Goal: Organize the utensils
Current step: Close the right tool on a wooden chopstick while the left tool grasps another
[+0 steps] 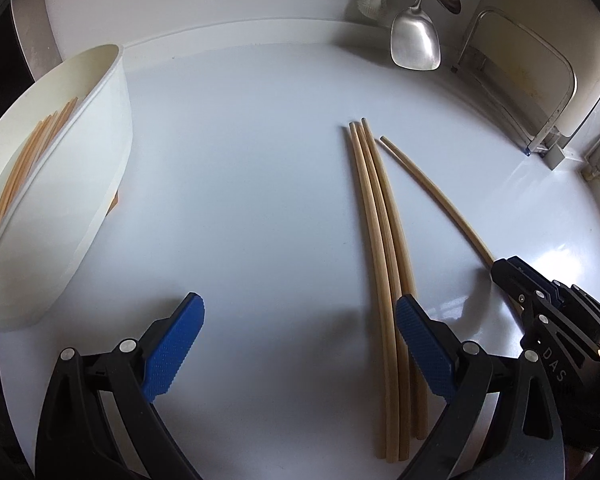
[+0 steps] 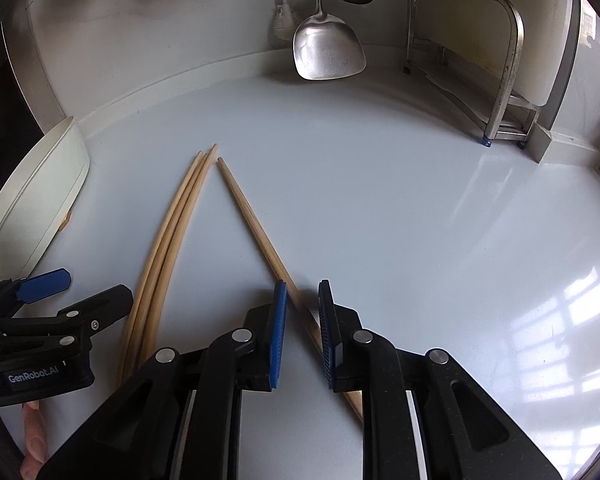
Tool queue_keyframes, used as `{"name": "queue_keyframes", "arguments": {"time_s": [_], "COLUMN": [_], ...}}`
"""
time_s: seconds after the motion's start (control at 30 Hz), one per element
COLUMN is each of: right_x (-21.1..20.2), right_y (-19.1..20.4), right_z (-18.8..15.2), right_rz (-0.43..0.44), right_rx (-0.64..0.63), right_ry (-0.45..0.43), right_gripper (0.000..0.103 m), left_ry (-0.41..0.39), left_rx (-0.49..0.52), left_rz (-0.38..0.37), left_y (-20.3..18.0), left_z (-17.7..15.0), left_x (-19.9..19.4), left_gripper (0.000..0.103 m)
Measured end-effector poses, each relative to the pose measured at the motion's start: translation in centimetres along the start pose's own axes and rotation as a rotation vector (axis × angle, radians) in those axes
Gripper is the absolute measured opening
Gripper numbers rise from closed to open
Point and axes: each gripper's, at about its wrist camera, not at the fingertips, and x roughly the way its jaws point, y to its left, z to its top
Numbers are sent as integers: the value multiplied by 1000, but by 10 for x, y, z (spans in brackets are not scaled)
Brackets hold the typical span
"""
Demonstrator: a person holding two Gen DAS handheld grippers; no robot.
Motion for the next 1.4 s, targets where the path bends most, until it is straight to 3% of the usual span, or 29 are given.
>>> {"name": "queue_keyframes", "arguments": {"time_s": [0.3,0.4,0.8,1.1,1.3,1.4], "right_x": [-3,-3,2,3,3,2], "right_y": [-2,-2,-2,12,14,14], "right_z": [4,4,9,14,14,13], "right_rz": [24,36,63,20,28,33], "right_rx": [-1,0,-47,-174,-187,-191], "right_ry": [-20,-19,10,21,17,19], "right_gripper": [23,29,31,31,31,31], "left_ry": [-2,-5,-6,-21,-54,-66], "left_rx": [9,13,7,4,67,82], "left_rz": [30,48,88,106,103,92], "left_y": [2,5,12,9,-6,-12], "left_z": [-5,-9,-6,-2,-6,-8], "left_x": [0,-2,3,5,-4,-6], "left_gripper": [95,96,98,96,66,45]}}
